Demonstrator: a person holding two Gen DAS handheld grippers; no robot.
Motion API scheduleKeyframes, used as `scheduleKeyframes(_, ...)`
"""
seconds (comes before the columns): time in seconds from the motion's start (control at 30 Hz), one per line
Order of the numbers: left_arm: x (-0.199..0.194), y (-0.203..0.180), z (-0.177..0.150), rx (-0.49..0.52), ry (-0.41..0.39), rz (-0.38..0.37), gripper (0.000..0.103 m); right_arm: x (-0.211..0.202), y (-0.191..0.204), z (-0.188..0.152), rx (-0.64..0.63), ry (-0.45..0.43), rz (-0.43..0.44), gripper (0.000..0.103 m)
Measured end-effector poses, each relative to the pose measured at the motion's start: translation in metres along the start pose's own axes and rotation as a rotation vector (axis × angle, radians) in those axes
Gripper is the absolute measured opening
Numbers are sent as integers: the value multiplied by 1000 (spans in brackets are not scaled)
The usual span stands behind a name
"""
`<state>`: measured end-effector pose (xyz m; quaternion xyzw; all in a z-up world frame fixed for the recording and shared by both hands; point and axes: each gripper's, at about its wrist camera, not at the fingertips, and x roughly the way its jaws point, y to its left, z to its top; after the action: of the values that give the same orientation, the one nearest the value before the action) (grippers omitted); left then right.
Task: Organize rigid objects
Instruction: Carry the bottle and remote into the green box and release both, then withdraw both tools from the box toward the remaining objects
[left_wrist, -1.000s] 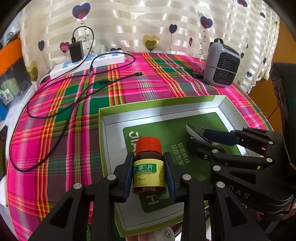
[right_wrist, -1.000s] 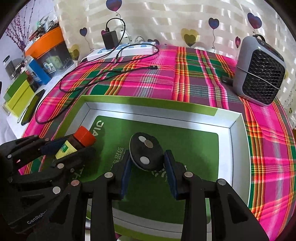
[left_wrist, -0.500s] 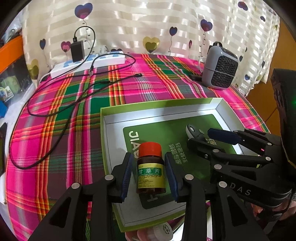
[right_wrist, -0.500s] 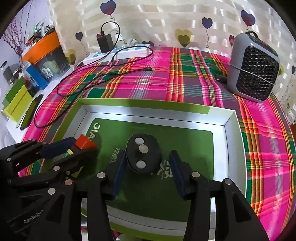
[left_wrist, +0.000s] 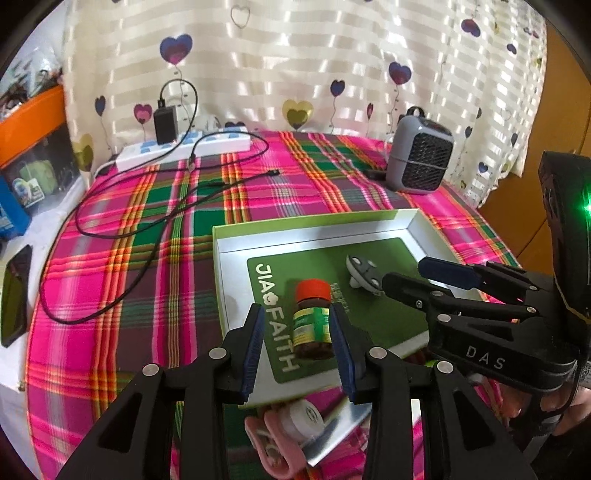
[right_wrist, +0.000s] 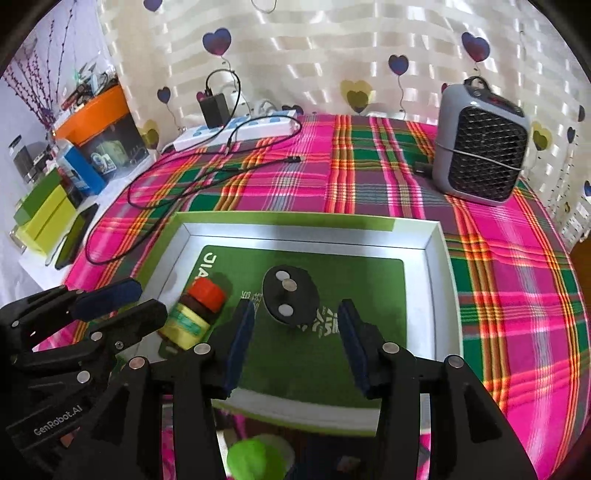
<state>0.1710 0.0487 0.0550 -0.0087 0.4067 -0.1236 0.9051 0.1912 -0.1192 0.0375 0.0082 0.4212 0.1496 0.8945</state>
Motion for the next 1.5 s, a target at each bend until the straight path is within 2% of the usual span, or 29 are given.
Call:
scheduleKeyframes(0.4, -44, -9, -31, 0, -47, -22, 35, -53, -8, -26, 30, -76, -21, 48)
scheduleKeyframes(0.8, -65, -9, -76, 6, -30, -65, 35, -83, -34, -65, 92, -98, -64, 48)
scheduleKeyframes(1.0, -66, -8, -98, -18, -3, -110, 35, -87, -39, -82, 93, -95, -83, 48)
scheduleKeyframes(1.23, -71, -12, -112, 4, 7, -136, 35, -81, -42, -102, 110, -60, -81, 48)
scheduleKeyframes(1.5, -64, -16, -121, 2, 38, -160, 35, -71, -38, -102, 135, -46, -46, 48)
